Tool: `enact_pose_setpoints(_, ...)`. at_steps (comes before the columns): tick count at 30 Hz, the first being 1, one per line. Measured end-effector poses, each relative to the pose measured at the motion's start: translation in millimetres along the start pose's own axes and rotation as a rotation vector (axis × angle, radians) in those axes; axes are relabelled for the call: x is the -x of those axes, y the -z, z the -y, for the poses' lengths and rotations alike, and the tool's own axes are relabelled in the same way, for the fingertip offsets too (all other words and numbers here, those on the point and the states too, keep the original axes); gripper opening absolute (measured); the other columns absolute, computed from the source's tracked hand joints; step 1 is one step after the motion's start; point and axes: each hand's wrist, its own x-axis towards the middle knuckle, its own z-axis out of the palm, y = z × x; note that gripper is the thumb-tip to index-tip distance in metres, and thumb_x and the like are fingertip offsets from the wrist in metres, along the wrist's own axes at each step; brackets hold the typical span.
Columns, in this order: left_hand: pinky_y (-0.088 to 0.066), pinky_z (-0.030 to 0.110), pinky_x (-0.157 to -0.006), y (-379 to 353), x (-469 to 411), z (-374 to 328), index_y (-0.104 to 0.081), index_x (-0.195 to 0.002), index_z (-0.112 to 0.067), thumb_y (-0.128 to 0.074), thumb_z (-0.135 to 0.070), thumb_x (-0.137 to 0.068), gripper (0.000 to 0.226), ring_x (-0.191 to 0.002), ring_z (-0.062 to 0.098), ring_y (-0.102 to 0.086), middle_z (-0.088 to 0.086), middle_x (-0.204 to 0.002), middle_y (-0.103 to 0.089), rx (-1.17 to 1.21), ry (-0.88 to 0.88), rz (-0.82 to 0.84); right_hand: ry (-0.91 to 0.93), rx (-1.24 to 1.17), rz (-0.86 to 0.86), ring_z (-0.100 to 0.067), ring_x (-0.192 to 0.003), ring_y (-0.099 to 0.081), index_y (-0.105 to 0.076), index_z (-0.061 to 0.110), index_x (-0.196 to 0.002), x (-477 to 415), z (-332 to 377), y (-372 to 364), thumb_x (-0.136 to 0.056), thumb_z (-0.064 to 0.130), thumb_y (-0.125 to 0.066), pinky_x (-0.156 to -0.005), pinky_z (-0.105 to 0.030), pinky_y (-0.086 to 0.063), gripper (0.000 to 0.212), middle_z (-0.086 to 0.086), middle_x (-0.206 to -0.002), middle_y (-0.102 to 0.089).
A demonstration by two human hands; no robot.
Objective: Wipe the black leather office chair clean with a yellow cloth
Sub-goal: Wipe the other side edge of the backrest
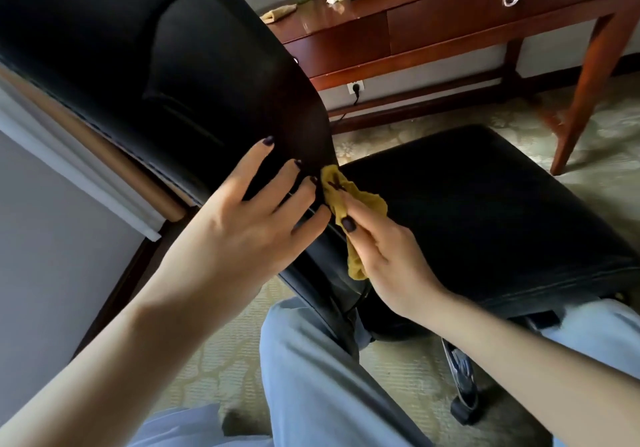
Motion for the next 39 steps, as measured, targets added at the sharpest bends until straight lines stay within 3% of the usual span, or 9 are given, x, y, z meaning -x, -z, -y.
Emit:
enact_pose_setpoints(2, -0.031, 0.055, -0.106, -3.4, -5.4, -0.7, -0.061, -0.114, -0.005, -0.037, -0.005, -0.081, 0.041, -0.11, 0.041, -0.056, 0.02, -0.112, -0.062, 0.016, -0.016, -0.013, -0.1, -0.017, 0.015, 0.01, -0.118, -0.048, -0.044, 0.035, -0.135, 3.4, -15.9, 6.8, -0.1, 0.006, -0.043, -0.101, -0.011, -0.037, 0.046, 0.02, -0.127, -0.055)
enact_pose_setpoints(8, -0.043, 0.054, -0.098, -9.7, -10.8, 5.8, -0.063, -0.112, -0.002, -0.036, -0.001, -0.083, 0.039, -0.102, 0.041, -0.06, 0.022, -0.106, -0.062, 0.04, -0.115, -0.039, -0.326, 0.091, 0.04, -0.02, -0.062, -0.064, -0.056, 0.024, -0.132, 5.4, -64.0, 16.2, -0.1, 0.013, -0.044, -0.066, -0.035, -0.056, 0.036, 0.001, -0.063, -0.063)
enact_pose_setpoints(11, -0.042, 0.053, -0.098, -13.4, -10.2, 5.8, -0.062, -0.114, -0.003, -0.037, 0.0, -0.088, 0.036, -0.104, 0.04, -0.059, 0.021, -0.108, -0.062, 0.035, -0.132, -0.042, -0.443, -0.021, 0.062, -0.028, -0.085, -0.067, -0.063, 0.036, -0.118, 2.2, -82.4, 14.4, -0.101, 0.017, -0.041, -0.084, -0.046, -0.053, 0.033, -0.012, -0.084, -0.07)
enact_pose_setpoints(16, -0.038, 0.051, -0.101, -15.9, -9.7, 6.6, -0.062, -0.117, -0.006, -0.044, -0.004, -0.083, 0.038, -0.107, 0.04, -0.058, 0.02, -0.113, -0.062, 0.044, -0.14, -0.045, -0.576, -0.065, 0.071, -0.021, -0.098, -0.066, -0.066, 0.04, -0.112, -2.3, -105.9, 5.8, -0.099, 0.014, -0.038, -0.095, -0.045, -0.049, 0.04, -0.002, -0.097, -0.073)
enact_pose_setpoints(24, -0.033, 0.048, -0.103, -14.4, -10.3, 6.4, -0.061, -0.117, -0.008, -0.037, -0.005, -0.086, 0.039, -0.108, 0.039, -0.057, 0.019, -0.115, -0.061, 0.063, -0.12, -0.035, -0.498, -0.116, -0.074, -0.035, -0.07, -0.062, -0.066, 0.04, -0.105, 18.5, -76.7, 0.8, -0.099, 0.014, -0.043, -0.06, -0.031, -0.048, 0.036, -0.024, -0.081, -0.066)
enact_pose_setpoints(27, -0.035, 0.049, -0.102, -12.9, -10.8, 5.8, -0.062, -0.116, -0.007, -0.043, -0.007, -0.079, 0.041, -0.106, 0.039, -0.058, 0.019, -0.114, -0.062, 0.073, -0.12, -0.026, -0.393, -0.099, -0.099, -0.017, -0.055, -0.052, -0.067, 0.028, -0.112, 34.0, -63.0, 2.6, -0.098, 0.01, -0.048, -0.051, -0.022, -0.039, 0.03, -0.02, -0.069, -0.059)
enact_pose_setpoints(30, -0.04, 0.05, -0.1, -12.6, -10.6, 5.7, -0.063, -0.115, -0.008, -0.05, -0.01, -0.076, 0.04, -0.105, 0.039, -0.059, 0.018, -0.112, -0.062, 0.056, -0.123, -0.021, -0.275, -0.084, -0.115, -0.016, -0.056, -0.061, -0.058, 0.044, -0.112, 43.1, -45.8, 1.2, -0.098, 0.01, -0.049, -0.05, -0.026, -0.049, 0.038, -0.014, -0.07, -0.067)
enact_pose_setpoints(33, -0.045, 0.051, -0.095, -10.2, -12.3, 5.4, -0.064, -0.112, -0.006, -0.052, -0.009, -0.076, 0.038, -0.1, 0.039, -0.06, 0.019, -0.108, -0.063, 0.032, -0.145, -0.016, -0.188, -0.026, -0.133, -0.004, -0.047, -0.05, -0.056, 0.044, -0.112, 42.7, -41.5, -2.0, -0.096, 0.007, -0.052, -0.045, -0.012, -0.034, 0.04, 0.012, -0.059, -0.061)
enact_pose_setpoints(39, -0.051, 0.049, -0.085, -7.1, -19.6, 8.7, -0.062, -0.107, -0.001, -0.042, -0.005, -0.079, 0.034, -0.089, 0.039, -0.06, 0.019, -0.098, -0.061, -0.015, -0.225, 0.024, -0.132, 0.014, -0.151, 0.003, -0.046, -0.051, -0.056, 0.03, -0.122, 24.5, -43.4, -1.5, -0.095, 0.001, -0.052, -0.046, -0.006, -0.032, 0.041, 0.033, -0.062, -0.058)
